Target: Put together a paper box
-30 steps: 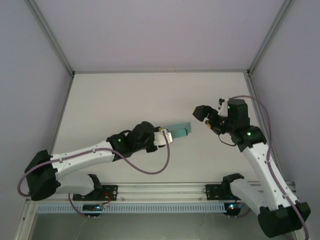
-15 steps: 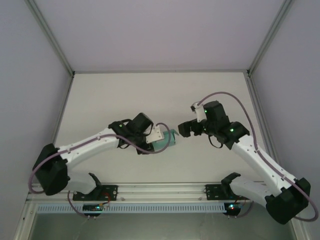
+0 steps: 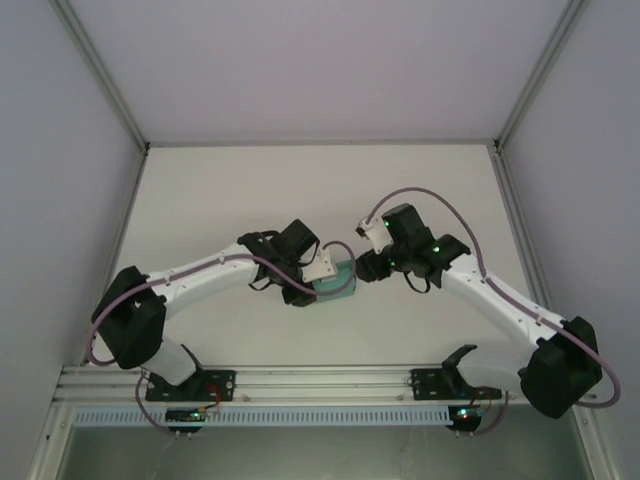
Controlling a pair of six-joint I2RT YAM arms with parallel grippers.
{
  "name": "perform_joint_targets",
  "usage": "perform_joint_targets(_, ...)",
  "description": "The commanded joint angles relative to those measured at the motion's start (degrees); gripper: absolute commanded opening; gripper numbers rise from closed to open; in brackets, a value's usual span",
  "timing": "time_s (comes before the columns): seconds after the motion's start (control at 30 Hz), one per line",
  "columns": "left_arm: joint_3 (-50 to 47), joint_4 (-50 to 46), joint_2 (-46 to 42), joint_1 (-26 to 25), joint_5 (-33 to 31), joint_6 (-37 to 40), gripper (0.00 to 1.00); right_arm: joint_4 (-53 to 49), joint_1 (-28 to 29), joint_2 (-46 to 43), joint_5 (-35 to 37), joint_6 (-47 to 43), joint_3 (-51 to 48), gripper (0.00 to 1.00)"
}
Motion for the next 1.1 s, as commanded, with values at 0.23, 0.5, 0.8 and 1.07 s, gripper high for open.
perform_joint_targets(0.23, 1.6, -1.3, 2.7, 0.4, 1.7, 1.8, 0.24, -0.7, 1.6, 4.1, -5.6, -0.6, 3.2, 0.15)
perform_joint_targets(0.5, 2.3, -0.1, 2.8, 0.6, 0.3, 1.3, 0.24, 3.1, 2.6, 2.2, -0.6, 15.2, -0.3, 0.00)
perform_joint_targets(0.8, 3.8, -1.1, 4.7, 0.7, -1.1, 2.1, 0.24, 16.3, 4.2, -7.9, 3.4, 32.9, -13.6, 0.00)
perform_joint_targets(1.07, 4.6, 0.0, 5.6, 1.1, -1.4, 1.5, 0.27, 33.4, 8.7, -12.9, 8.9, 22.7, -29.7, 0.00)
